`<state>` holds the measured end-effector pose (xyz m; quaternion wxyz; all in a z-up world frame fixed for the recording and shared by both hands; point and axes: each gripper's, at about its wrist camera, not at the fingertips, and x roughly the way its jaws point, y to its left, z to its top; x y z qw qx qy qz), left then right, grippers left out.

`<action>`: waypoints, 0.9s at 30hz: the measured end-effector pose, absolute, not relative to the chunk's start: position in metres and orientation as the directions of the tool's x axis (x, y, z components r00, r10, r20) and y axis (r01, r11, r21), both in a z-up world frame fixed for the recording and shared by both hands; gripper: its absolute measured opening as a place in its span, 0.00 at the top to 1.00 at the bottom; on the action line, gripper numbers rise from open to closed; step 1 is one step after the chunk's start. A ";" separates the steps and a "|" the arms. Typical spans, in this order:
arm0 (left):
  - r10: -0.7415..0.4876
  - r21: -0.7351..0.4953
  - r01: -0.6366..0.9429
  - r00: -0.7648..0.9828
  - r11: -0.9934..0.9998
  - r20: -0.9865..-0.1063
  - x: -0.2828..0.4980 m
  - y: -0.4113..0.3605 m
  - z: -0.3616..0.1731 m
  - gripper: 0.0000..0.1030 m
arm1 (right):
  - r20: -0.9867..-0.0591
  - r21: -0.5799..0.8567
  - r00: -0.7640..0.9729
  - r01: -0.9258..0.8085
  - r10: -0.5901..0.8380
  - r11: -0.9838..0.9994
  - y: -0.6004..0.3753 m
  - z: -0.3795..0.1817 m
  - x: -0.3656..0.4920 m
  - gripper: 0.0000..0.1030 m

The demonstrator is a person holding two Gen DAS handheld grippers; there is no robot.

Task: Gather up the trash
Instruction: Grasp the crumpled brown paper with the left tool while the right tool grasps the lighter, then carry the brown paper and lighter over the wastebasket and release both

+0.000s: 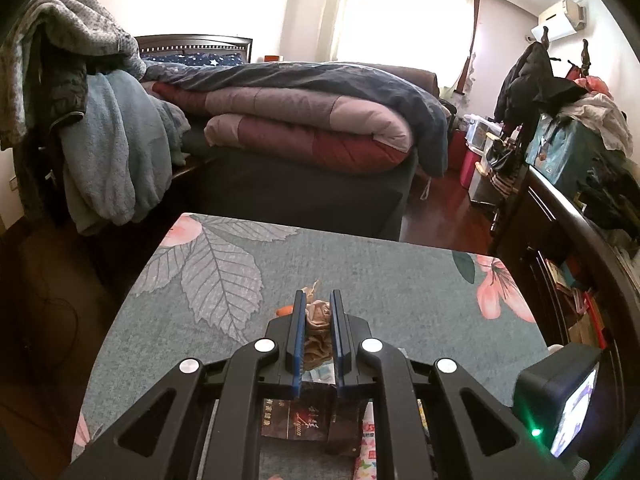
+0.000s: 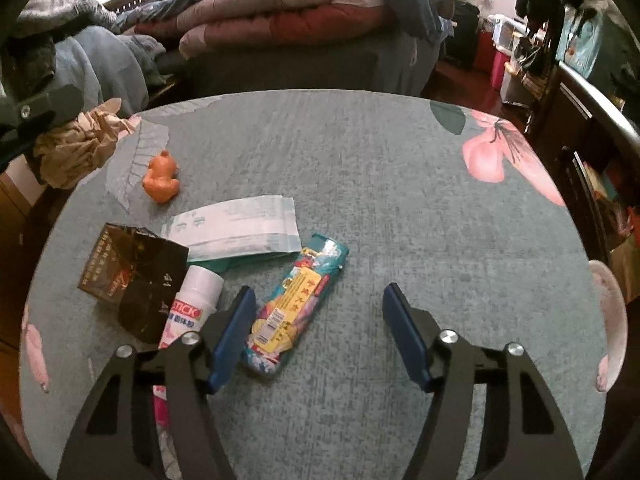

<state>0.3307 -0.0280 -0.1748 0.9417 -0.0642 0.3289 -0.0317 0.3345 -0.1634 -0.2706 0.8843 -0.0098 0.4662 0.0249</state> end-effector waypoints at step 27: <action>-0.205 -0.128 0.161 0.778 0.979 -0.593 0.308 -0.111 -0.151 0.88 | -0.750 0.203 0.652 0.058 0.116 0.978 -0.304 -0.231 0.238 0.77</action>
